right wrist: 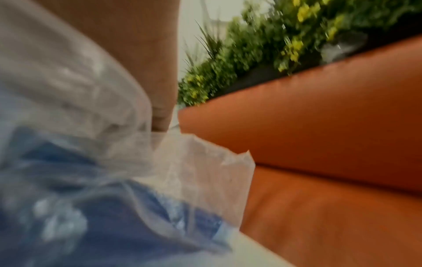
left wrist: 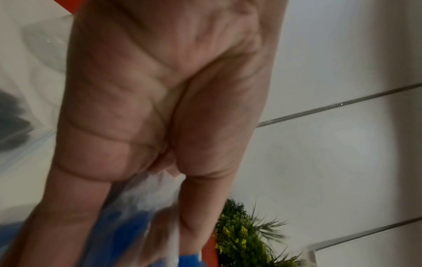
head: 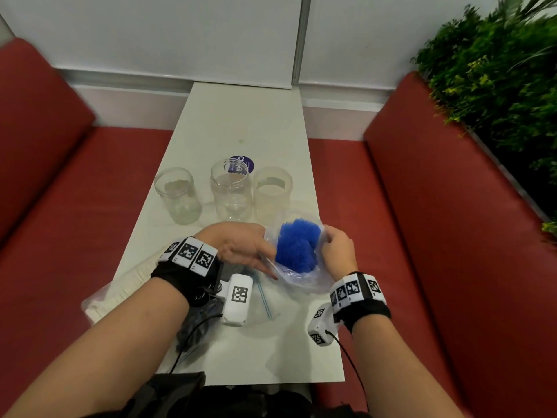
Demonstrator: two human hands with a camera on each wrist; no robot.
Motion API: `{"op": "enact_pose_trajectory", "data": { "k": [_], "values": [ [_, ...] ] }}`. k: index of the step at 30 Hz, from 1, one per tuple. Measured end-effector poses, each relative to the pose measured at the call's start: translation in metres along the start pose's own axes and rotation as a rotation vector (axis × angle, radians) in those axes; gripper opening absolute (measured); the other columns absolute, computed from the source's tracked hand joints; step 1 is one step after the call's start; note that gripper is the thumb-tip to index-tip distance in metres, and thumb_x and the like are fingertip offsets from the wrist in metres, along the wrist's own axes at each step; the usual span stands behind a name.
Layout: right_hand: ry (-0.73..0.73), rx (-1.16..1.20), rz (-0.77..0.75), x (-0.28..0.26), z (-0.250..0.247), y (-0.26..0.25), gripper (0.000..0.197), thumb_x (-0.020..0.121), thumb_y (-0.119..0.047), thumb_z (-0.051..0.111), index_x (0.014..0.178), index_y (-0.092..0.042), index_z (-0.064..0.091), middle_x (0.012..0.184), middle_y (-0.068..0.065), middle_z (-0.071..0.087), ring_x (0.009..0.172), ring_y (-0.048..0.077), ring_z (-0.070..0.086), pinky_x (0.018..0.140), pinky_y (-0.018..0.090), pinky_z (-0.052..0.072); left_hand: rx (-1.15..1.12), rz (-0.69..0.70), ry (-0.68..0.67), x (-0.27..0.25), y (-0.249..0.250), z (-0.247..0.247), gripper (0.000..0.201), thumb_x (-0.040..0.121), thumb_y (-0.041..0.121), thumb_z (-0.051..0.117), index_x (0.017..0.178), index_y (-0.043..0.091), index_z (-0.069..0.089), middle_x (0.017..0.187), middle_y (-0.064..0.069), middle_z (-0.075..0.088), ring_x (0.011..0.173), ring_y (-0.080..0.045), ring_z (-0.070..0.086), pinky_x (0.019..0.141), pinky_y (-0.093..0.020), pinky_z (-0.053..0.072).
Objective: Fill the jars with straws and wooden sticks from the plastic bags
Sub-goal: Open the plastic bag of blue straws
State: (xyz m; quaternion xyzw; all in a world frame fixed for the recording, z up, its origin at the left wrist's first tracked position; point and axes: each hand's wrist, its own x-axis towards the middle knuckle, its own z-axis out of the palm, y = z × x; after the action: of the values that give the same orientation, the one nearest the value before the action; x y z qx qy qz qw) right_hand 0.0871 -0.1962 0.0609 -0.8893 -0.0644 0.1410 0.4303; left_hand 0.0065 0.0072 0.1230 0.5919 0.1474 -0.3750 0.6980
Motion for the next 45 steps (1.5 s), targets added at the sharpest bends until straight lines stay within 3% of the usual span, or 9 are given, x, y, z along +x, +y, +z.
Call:
{"op": "enact_pose_trajectory", "data": {
  "k": [5, 12, 16, 21, 25, 33, 37, 43, 45],
  "values": [
    [-0.016, 0.499, 0.133, 0.005, -0.004, 0.008, 0.028, 0.078, -0.005, 0.044, 0.098, -0.011, 0.063, 0.106, 0.02, 0.068, 0.103, 0.041, 0.066, 0.089, 0.057, 0.058, -0.16, 0.136, 0.107, -0.007, 0.008, -0.006, 0.021, 0.08, -0.013, 0.051, 0.099, -0.012, 0.06, 0.098, -0.021, 0.072, 0.093, -0.028, 0.072, 0.075, -0.03, 0.06],
    [-0.521, 0.843, 0.285, -0.002, 0.0, 0.016, 0.049, 0.1, -0.033, 0.043, 0.138, -0.004, 0.055, 0.133, 0.02, 0.064, 0.121, 0.033, 0.065, 0.096, 0.043, 0.057, -0.204, 0.112, 0.561, 0.015, -0.014, -0.011, 0.029, 0.075, -0.009, 0.035, 0.091, -0.006, 0.059, 0.096, -0.019, 0.066, 0.069, -0.026, 0.07, 0.058, -0.034, 0.058],
    [-0.592, 0.997, 0.369, -0.008, -0.002, 0.024, 0.054, 0.094, -0.005, 0.039, 0.147, 0.0, 0.044, 0.148, 0.03, 0.046, 0.138, 0.048, 0.044, 0.118, 0.063, 0.03, -0.285, 0.024, 0.399, 0.012, -0.029, -0.025, 0.047, 0.086, 0.039, 0.063, 0.11, -0.001, 0.063, 0.108, -0.016, 0.069, 0.085, -0.029, 0.072, 0.07, -0.04, 0.06],
    [-0.706, 1.033, 0.246, -0.017, -0.006, 0.015, 0.054, 0.099, -0.034, 0.051, 0.149, -0.017, 0.045, 0.152, 0.026, 0.043, 0.138, 0.044, 0.043, 0.118, 0.063, 0.027, 0.069, -0.028, 0.314, 0.012, -0.028, -0.025, 0.083, 0.07, 0.092, 0.041, 0.123, 0.032, 0.063, 0.092, -0.002, 0.076, 0.078, -0.018, 0.075, 0.06, -0.032, 0.057],
    [-0.544, 0.752, 0.112, -0.01, 0.007, 0.0, 0.052, 0.099, -0.054, 0.053, 0.138, -0.019, 0.053, 0.14, 0.014, 0.058, 0.127, 0.031, 0.061, 0.108, 0.06, 0.045, 0.113, -0.011, 0.373, 0.014, -0.021, -0.026, 0.075, 0.079, 0.084, 0.039, 0.119, 0.027, 0.065, 0.097, -0.007, 0.076, 0.083, -0.022, 0.075, 0.063, -0.032, 0.059],
    [-0.279, 0.755, 0.146, -0.003, 0.023, 0.009, 0.036, 0.106, -0.021, 0.043, 0.115, 0.007, 0.063, 0.112, 0.024, 0.069, 0.101, 0.036, 0.067, 0.093, 0.05, 0.054, 0.098, 0.183, 0.476, 0.015, -0.025, -0.048, 0.044, 0.087, 0.048, 0.067, 0.111, 0.011, 0.07, 0.107, -0.011, 0.071, 0.103, -0.03, 0.066, 0.098, -0.05, 0.05],
    [-0.127, 0.325, 0.245, -0.006, 0.052, 0.01, 0.033, 0.102, -0.007, 0.04, 0.073, -0.013, 0.056, 0.08, 0.008, 0.059, 0.079, 0.023, 0.052, 0.074, 0.039, 0.044, 0.067, 0.203, 0.603, 0.032, -0.048, -0.037, 0.031, 0.091, 0.034, 0.067, 0.098, 0.005, 0.069, 0.092, -0.013, 0.072, 0.086, -0.029, 0.069, 0.093, -0.051, 0.053],
    [0.126, 0.253, 0.13, 0.007, 0.036, -0.009, 0.021, 0.101, -0.012, 0.038, 0.098, -0.014, 0.059, 0.097, 0.005, 0.063, 0.094, 0.028, 0.061, 0.081, 0.038, 0.049, -0.178, 0.315, 0.589, 0.033, -0.045, -0.039, 0.059, 0.085, 0.061, 0.061, 0.123, 0.016, 0.058, 0.123, -0.009, 0.065, 0.106, -0.025, 0.067, 0.09, -0.042, 0.055],
    [0.118, 0.211, 0.181, 0.002, 0.04, -0.002, 0.02, 0.105, -0.013, 0.034, 0.111, -0.013, 0.053, 0.106, 0.009, 0.062, 0.099, 0.028, 0.059, 0.083, 0.037, 0.047, -0.171, 0.154, 0.516, 0.029, -0.054, -0.038, 0.073, 0.08, 0.071, 0.058, 0.134, 0.024, 0.046, 0.132, -0.008, 0.058, 0.111, -0.028, 0.063, 0.087, -0.045, 0.056]
  ]
}}
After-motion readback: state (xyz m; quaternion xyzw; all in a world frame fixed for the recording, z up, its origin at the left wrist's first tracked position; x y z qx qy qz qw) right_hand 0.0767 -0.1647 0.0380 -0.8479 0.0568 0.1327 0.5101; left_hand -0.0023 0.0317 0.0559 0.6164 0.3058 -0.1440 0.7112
